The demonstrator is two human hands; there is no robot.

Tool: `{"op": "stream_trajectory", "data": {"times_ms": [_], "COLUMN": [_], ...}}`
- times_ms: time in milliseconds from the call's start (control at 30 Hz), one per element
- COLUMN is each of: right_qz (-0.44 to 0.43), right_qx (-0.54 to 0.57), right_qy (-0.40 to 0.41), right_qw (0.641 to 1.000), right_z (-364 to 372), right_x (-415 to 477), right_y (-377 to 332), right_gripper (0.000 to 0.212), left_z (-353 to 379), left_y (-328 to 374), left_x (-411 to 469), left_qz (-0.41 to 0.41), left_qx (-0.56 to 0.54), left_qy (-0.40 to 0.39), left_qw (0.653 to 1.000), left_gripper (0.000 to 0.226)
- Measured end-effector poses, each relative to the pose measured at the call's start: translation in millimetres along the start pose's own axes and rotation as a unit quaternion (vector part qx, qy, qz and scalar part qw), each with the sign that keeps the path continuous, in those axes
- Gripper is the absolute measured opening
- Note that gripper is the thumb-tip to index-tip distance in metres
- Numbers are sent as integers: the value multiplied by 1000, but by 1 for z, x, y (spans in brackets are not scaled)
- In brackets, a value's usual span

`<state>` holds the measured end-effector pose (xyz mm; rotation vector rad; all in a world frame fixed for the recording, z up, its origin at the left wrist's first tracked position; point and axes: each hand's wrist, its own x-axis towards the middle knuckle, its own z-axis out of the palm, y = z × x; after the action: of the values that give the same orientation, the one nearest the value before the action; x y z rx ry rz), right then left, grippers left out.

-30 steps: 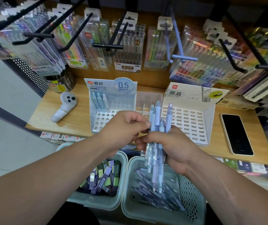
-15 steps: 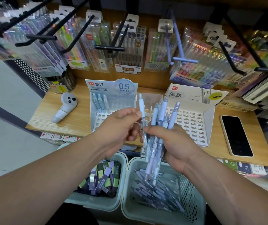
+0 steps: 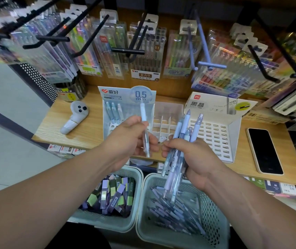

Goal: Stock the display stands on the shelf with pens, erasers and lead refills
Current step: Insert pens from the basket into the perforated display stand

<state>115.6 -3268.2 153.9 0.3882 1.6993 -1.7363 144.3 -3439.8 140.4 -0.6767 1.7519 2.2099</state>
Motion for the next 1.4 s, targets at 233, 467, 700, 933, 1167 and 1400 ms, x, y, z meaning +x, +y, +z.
{"op": "stream_trajectory", "data": {"times_ms": [233,467,700,933,1167,1400], "right_qz": [5,2,-7,-5,-8,-11], "right_qx": [-6,-10,-22,-29,-22,-28], "right_qy": [3,1,1,1,8,6], "right_qw": [1000,1000,1000,1000,1000,1000], "right_z": [2,4,6,8,6,4], "right_x": [-1,-2,-3,-3,-1,-2], "right_y": [0,1,3,5,5,3], "right_gripper": [8,10,12,13,12,11], "left_z": [-24,-47,-72,-96,-102,-100], "left_y": [5,4,9,17,12,14], "left_x": [9,11,16,18,24,32], "left_qz": [-32,48,91,156,229,257], "left_qx": [109,188,301,431,515,540], "left_qy": [29,116,207,279,279,288], "left_qw": [993,974,926,844,777,748], "left_gripper": [31,12,17,17,8,9]}}
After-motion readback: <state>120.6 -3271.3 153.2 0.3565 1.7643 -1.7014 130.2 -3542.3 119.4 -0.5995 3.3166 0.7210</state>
